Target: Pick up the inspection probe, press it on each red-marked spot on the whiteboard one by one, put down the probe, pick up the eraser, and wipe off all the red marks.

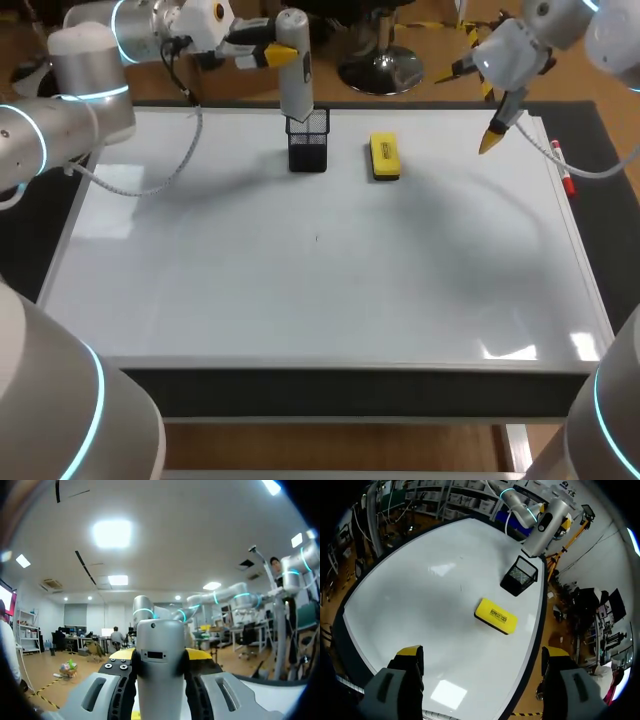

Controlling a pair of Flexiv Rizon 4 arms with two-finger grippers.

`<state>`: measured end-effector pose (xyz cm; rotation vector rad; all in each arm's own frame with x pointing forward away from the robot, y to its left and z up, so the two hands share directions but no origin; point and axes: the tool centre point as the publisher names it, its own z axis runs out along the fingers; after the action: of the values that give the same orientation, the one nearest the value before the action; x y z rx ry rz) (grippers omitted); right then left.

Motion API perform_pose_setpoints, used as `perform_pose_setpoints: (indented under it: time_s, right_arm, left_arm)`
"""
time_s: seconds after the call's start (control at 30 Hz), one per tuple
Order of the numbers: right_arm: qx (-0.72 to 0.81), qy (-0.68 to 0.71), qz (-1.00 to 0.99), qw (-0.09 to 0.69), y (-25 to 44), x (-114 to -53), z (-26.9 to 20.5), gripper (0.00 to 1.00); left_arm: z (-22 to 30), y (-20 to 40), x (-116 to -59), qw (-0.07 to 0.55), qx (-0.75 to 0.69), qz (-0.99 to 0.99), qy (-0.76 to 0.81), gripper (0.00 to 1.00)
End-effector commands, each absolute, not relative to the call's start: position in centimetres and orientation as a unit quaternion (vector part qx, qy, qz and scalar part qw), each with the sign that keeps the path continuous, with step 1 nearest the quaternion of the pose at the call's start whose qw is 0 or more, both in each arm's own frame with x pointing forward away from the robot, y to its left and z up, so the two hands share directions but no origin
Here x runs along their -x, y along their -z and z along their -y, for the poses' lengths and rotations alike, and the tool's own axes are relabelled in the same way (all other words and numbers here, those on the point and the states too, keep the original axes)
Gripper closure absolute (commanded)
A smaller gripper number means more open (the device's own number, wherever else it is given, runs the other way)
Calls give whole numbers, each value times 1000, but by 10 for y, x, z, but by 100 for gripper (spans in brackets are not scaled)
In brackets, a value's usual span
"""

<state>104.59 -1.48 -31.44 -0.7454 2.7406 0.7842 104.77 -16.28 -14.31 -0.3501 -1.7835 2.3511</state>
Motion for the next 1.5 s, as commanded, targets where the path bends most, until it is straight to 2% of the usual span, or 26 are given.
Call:
perform_pose_setpoints:
  time_s: [0.03, 1.5]
  right_arm:
    - [253, -263, -926, 96, 314, -1047, 15, 0]
    - [253, -263, -926, 96, 314, -1047, 15, 0]
  left_arm:
    - [166, 142, -1042, -18, -19, 602, -798, 100]
    - [179, 175, -1072, -58, -84, 577, -810, 100]
